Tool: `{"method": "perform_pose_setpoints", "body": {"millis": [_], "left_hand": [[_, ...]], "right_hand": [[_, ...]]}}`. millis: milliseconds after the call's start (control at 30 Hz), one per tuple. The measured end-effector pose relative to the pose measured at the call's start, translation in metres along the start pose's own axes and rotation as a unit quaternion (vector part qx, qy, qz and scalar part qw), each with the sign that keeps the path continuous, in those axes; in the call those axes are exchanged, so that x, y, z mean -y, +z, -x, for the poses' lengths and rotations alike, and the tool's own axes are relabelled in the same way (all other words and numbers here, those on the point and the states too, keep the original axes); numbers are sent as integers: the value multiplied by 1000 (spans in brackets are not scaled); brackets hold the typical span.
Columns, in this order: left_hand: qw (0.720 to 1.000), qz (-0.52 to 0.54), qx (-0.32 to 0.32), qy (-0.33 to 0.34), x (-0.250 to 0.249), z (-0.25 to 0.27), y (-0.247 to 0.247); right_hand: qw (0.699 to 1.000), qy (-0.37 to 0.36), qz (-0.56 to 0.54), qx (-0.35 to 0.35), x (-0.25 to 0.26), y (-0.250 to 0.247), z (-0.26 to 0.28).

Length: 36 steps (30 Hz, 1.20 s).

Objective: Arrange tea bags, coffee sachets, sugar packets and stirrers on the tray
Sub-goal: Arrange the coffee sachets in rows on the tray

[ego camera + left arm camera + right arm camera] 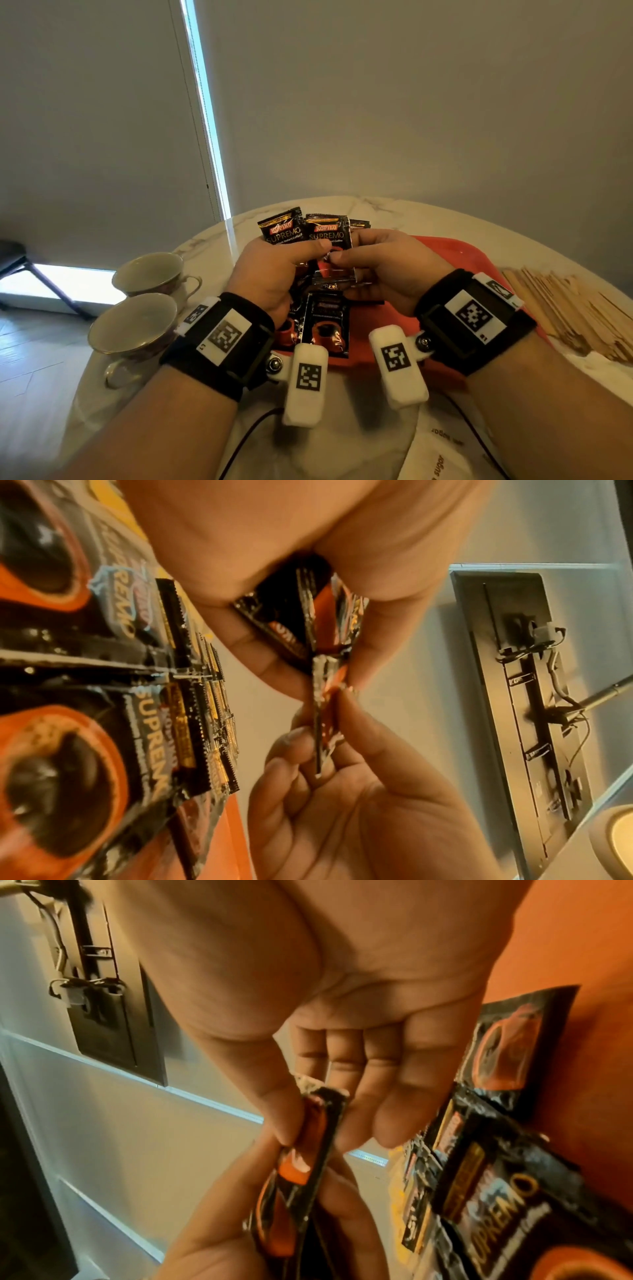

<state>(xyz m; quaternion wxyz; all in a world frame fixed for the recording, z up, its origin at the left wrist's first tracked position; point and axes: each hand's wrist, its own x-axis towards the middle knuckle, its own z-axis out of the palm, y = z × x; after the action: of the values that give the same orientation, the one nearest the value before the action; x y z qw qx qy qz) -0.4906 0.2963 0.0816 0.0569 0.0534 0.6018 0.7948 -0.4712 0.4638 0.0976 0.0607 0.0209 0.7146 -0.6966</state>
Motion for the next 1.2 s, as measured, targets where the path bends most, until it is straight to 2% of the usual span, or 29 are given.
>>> {"method": "perform_pose_setpoints", "body": {"millis": [167, 267, 367, 433, 533, 667, 900, 1200], "left_hand": [[1000, 0, 6, 7, 0, 4, 4], [1000, 12, -14, -4, 2, 3, 7], [997, 53, -51, -31, 0, -1, 4], [992, 93, -61, -53, -2, -1, 1], [989, 120, -57, -68, -4, -1, 0], [989, 117, -54, -69, -6, 2, 2], [990, 103, -61, -73, -5, 1, 1], [989, 104, -56, -84, -6, 2, 0]], "right_hand": [[999, -6, -23, -42, 5, -13, 8], [994, 5, -26, -104, 1, -21, 13], [983, 55, -17, -173, -11, -34, 14], [976, 101, 5, -193, -19, -40, 14], [968, 154, 35, -195, -27, -41, 15], [965, 180, 62, -182, -25, -37, 16], [960, 205, 85, -169, -23, -33, 13], [961, 201, 84, -167, -24, -37, 15]]}}
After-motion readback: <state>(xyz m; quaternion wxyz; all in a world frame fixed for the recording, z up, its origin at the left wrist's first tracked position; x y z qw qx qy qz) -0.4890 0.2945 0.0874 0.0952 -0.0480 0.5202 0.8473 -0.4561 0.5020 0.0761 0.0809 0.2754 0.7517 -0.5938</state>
